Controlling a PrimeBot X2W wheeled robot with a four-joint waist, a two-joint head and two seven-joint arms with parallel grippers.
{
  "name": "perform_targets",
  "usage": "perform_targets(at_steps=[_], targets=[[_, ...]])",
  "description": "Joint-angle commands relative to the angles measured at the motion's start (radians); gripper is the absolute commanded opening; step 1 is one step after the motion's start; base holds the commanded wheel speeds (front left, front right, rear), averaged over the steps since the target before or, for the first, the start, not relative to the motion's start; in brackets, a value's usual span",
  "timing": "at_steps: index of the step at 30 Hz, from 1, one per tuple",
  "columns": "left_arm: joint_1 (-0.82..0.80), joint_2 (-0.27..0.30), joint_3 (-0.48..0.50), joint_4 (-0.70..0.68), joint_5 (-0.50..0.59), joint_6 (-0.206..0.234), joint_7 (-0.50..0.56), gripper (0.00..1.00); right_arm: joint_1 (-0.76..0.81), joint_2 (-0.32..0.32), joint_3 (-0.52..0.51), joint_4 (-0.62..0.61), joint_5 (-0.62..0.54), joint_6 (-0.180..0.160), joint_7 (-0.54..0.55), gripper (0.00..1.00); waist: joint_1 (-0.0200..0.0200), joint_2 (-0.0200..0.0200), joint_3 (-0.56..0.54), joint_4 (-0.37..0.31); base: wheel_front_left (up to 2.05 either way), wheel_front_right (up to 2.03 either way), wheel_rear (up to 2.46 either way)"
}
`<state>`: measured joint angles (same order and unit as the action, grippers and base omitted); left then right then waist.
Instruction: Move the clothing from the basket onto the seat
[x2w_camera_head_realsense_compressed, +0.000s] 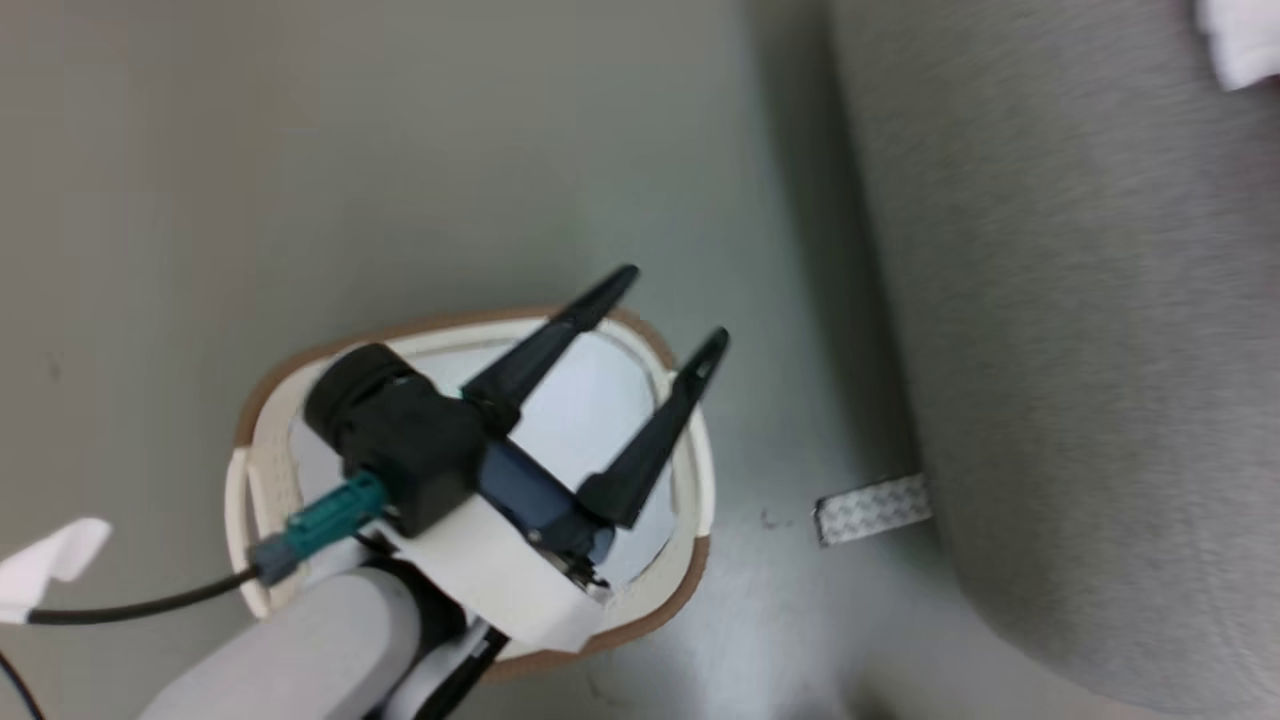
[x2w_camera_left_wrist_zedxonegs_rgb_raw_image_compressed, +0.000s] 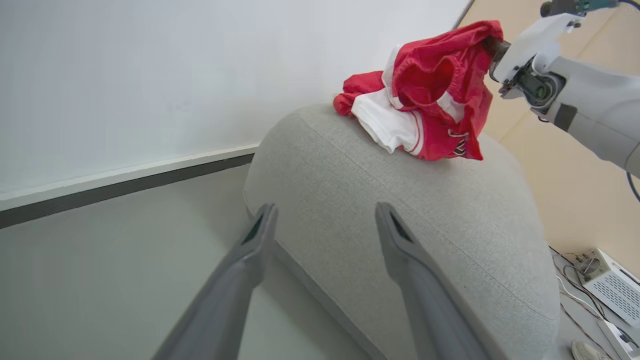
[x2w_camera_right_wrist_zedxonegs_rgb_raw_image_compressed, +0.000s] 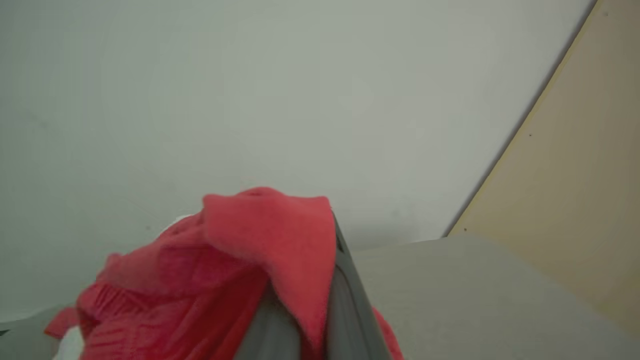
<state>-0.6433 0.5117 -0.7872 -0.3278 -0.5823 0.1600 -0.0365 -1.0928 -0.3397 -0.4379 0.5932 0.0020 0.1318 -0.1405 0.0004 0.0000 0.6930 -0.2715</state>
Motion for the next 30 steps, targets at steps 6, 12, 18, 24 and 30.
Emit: perform_targets(at_steps=[6,12,18,24,30], targets=[[0.026,0.029,0.03,0.0,-0.024,0.009,-0.031,1.0,0.058,0.109,-0.189,0.119,-0.176,-0.002,-0.017,0.47,-0.0004,0.0,0.105,0.064,0.0,0.0,0.0],[0.008,0.036,0.046,0.01,-0.022,0.01,-0.042,1.0,0.09,0.203,-0.229,0.187,-0.258,-0.002,-0.09,1.0,-0.0004,0.0,0.059,0.028,0.0,0.0,0.0],[0.059,0.027,0.076,0.048,-0.05,0.028,-0.094,1.0,0.177,0.24,-0.153,0.18,-0.269,-0.002,-0.117,1.0,-0.0004,0.0,-0.057,0.008,0.0,0.0,0.0],[0.17,0.035,0.117,0.131,-0.096,0.053,-0.179,1.0,0.336,0.267,-0.015,0.08,-0.213,-0.002,-0.124,1.0,-0.0004,0.0,-0.224,0.005,0.0,0.0,0.0],[0.274,0.014,0.158,0.201,-0.107,0.072,-0.22,1.0,0.498,0.284,0.098,-0.06,-0.13,-0.002,-0.123,1.0,-0.0004,0.0,-0.356,0.027,0.0,0.0,0.0]])
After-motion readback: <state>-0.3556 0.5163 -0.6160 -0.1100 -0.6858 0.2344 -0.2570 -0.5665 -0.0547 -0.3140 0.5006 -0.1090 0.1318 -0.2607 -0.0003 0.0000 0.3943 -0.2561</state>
